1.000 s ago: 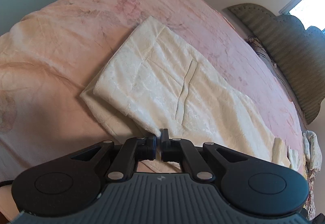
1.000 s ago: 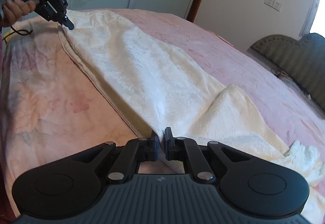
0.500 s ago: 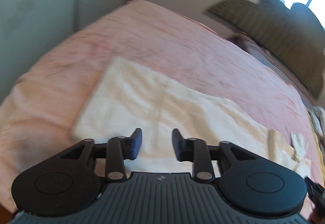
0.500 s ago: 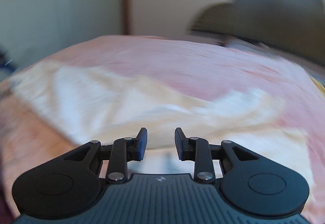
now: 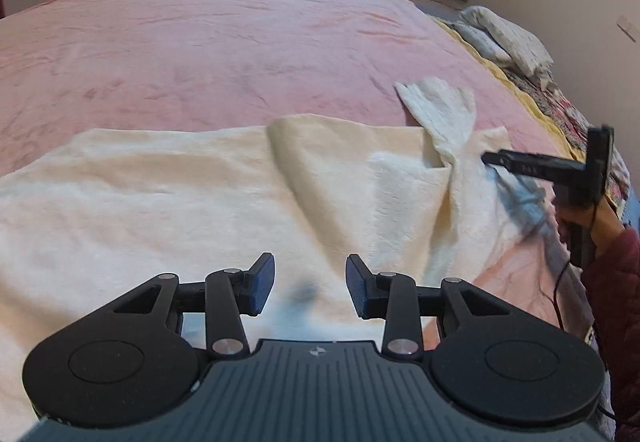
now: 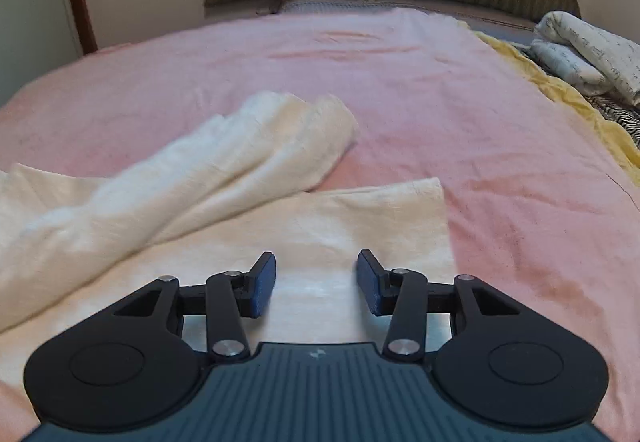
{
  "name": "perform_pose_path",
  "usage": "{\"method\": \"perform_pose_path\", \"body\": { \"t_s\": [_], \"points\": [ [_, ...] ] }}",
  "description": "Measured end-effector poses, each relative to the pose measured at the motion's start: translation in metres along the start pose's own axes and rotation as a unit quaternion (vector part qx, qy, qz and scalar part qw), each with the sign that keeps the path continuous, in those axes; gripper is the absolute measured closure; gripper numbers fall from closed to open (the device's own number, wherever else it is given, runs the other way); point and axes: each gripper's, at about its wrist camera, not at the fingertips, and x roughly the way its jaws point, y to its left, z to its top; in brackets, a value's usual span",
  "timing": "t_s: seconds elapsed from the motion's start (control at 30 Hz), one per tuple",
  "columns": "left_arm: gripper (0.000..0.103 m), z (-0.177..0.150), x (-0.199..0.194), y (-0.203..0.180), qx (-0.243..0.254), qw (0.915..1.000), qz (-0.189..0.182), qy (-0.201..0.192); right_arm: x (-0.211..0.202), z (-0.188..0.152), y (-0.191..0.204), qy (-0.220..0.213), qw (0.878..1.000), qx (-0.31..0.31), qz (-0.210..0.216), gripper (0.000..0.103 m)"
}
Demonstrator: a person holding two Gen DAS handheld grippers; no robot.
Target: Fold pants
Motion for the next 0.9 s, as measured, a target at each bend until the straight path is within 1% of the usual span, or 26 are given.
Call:
{"method": "perform_pose_path", "body": {
  "t_s": [0.03,0.07,0.1,0.13,0.17,0.23,0.27,0.3,0.33,0.4,0.47,0.5,0.53,0.6,0.63,0.67,0.7,0.8,0.83,0.9],
  "points": [
    [0.060,-0.002,0.004,-0.005,0.006,0.9999,-0.011,0.004,0.000,0.005,-0.004,0.000,1.000,0.023,-0.017,0.059],
    [0.060,-0.004,0.007,-0.010,0.014,0.9996,-0.025,0.004,-0.004,0.010,-0.001,-0.009,0.998,0.037,-0.050,0.057],
    [0.060,-0.005,0.011,-0.016,0.023,0.9990,-0.039,0.002,-0.014,0.014,0.008,-0.036,0.996,0.037,-0.076,0.056],
    [0.058,-0.005,0.015,-0.021,0.031,0.9984,-0.048,0.001,-0.026,0.019,0.024,-0.069,0.994,0.029,-0.074,0.056],
    [0.058,-0.004,0.019,-0.027,0.037,0.9979,-0.053,0.003,-0.032,0.025,0.035,-0.091,0.995,0.022,-0.044,0.056],
    [0.057,-0.004,0.029,-0.035,0.051,0.9969,-0.060,0.006,-0.032,0.035,0.067,-0.105,0.994,0.004,0.014,0.057],
    [0.057,-0.005,0.033,-0.037,0.053,0.9968,-0.059,0.007,-0.025,0.042,0.086,-0.099,0.994,-0.016,0.030,0.057],
    [0.057,-0.007,0.038,-0.037,0.051,0.9970,-0.057,0.010,-0.016,0.048,0.102,-0.092,0.995,-0.034,0.035,0.057],
    [0.057,-0.009,0.041,-0.034,0.045,0.9973,-0.057,0.016,-0.001,0.054,0.121,-0.081,0.995,-0.058,0.027,0.057],
    [0.057,-0.011,0.046,-0.026,0.025,0.9976,-0.061,0.024,0.029,0.062,0.141,-0.048,0.996,-0.076,-0.001,0.057],
    [0.057,-0.011,0.048,-0.018,0.016,0.9974,-0.065,0.026,0.061,0.064,0.150,-0.011,0.996,-0.087,-0.026,0.057],
    [0.057,-0.011,0.047,-0.015,0.015,0.9975,-0.064,0.024,0.071,0.061,0.152,-0.003,0.993,-0.099,-0.058,0.057],
    [0.056,-0.010,0.045,-0.012,0.018,0.9977,-0.062,0.020,0.073,0.056,0.154,-0.007,0.990,-0.109,-0.085,0.057],
    [0.054,-0.008,0.046,-0.008,0.020,0.9976,-0.063,0.018,0.068,0.050,0.145,-0.019,0.993,-0.089,-0.078,0.060],
    [0.054,-0.005,0.049,-0.008,0.019,0.9974,-0.066,0.020,0.065,0.048,0.139,-0.025,0.994,-0.074,-0.076,0.068],
    [0.053,-0.004,0.049,-0.007,0.019,0.9972,-0.068,0.023,0.062,0.046,0.133,-0.033,0.994,-0.061,-0.082,0.084],
    [0.053,-0.004,0.050,-0.008,0.020,0.9971,-0.070,0.024,0.058,0.044,0.127,-0.041,0.995,-0.046,-0.081,0.092],
    [0.052,-0.002,0.052,-0.015,0.032,0.9968,-0.069,0.026,0.039,0.039,0.101,-0.067,0.996,0.018,-0.064,0.094],
    [0.052,-0.003,0.053,-0.017,0.037,0.9966,-0.068,0.027,0.028,0.034,0.090,-0.080,0.994,0.049,-0.052,0.094],
    [0.052,-0.003,0.054,-0.021,0.045,0.9963,-0.068,0.029,0.006,0.023,0.064,-0.103,0.988,0.112,-0.028,0.094]
  ]
}}
